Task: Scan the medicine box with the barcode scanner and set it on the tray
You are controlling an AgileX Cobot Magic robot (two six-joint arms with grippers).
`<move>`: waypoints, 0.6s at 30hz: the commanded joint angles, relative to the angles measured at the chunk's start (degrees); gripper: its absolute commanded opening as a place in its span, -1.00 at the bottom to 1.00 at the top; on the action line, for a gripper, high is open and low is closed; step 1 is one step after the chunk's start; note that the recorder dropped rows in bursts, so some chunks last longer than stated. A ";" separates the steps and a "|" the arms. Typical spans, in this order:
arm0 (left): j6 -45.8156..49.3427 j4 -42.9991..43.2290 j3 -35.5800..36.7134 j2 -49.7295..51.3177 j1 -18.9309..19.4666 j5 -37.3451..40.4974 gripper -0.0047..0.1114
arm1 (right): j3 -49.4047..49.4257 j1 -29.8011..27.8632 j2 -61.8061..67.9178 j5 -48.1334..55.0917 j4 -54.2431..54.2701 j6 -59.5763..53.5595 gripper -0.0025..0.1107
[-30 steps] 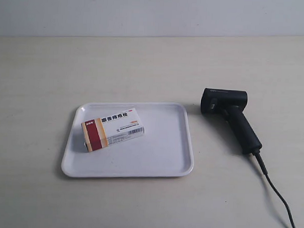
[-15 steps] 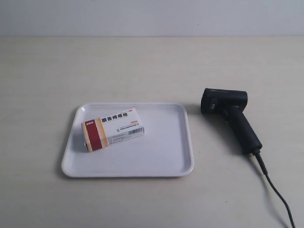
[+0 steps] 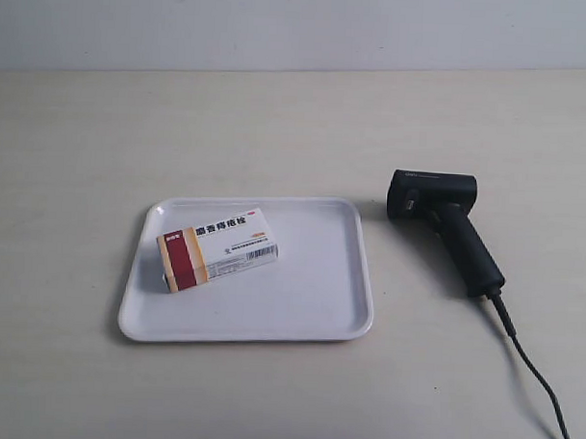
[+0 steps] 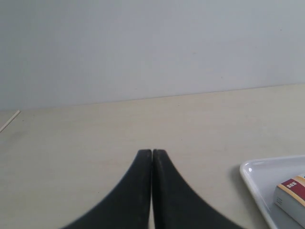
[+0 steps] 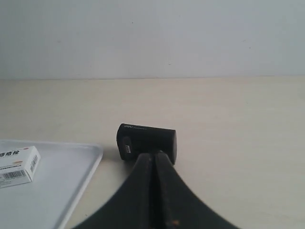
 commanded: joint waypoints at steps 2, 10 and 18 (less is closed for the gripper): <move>0.00 -0.52 0.17 -0.38 0.05 0.23 -0.87 | 0.15 -2.00 -1.28 -0.28 0.26 0.37 -0.95; 0.00 -0.52 0.17 -0.38 0.05 0.23 -0.87 | 0.15 -15.65 -5.61 -0.28 0.26 0.37 -0.95; 0.00 -0.52 0.17 -0.38 0.05 0.23 -0.87 | 0.44 -21.04 -9.82 1.86 0.26 0.26 -0.95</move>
